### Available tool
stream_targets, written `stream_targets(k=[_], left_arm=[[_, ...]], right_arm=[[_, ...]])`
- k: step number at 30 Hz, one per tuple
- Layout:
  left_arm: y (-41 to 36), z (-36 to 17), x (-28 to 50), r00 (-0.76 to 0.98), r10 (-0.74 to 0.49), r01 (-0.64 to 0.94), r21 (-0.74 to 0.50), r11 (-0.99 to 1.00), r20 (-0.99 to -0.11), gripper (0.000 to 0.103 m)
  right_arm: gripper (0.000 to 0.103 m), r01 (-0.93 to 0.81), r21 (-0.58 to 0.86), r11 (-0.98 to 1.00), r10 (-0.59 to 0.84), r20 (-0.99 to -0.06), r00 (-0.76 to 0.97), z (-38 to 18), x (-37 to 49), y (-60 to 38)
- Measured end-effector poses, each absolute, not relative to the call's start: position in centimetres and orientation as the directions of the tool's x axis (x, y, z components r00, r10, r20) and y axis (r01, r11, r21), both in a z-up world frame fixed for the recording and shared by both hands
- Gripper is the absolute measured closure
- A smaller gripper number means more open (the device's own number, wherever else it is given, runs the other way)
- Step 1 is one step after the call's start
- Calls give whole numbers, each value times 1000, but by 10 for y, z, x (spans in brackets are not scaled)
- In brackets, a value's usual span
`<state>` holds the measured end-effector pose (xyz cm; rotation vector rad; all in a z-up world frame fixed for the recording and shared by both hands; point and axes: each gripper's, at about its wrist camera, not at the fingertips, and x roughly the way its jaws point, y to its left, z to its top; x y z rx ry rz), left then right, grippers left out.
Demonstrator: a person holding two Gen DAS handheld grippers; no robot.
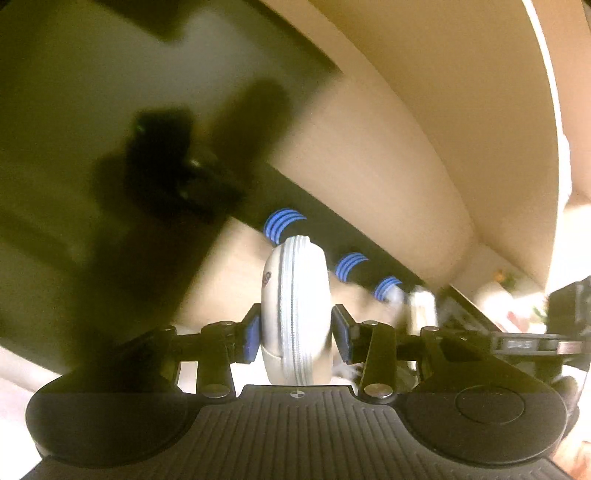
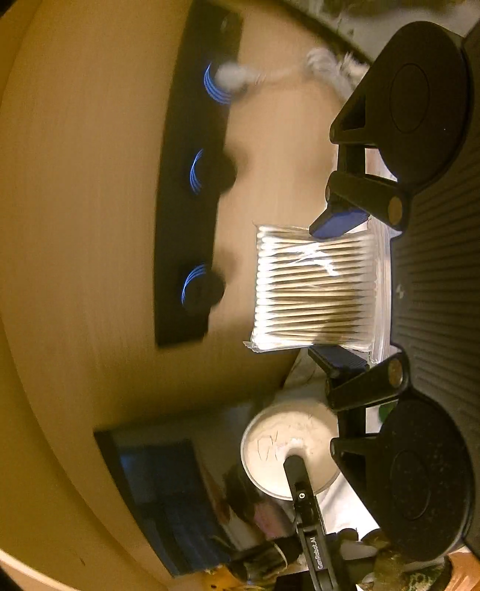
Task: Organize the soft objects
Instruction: 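Carry the case and swab pack over the pink box and open the left tool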
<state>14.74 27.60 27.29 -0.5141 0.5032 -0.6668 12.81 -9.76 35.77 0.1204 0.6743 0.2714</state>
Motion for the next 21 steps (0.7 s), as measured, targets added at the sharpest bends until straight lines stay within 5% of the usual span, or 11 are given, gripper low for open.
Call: stream_targets(k=[12,21], left_arm=[[129,190,178,516,-762,354,-713,605,-390,59],[66,108,193,494,-646,297,-586,754,-582,59]], right_arm=[[40,-153,203,967,250,-655,713,277,140,-187],[40,-117,234,965,258,-780,571,182,195,-178]])
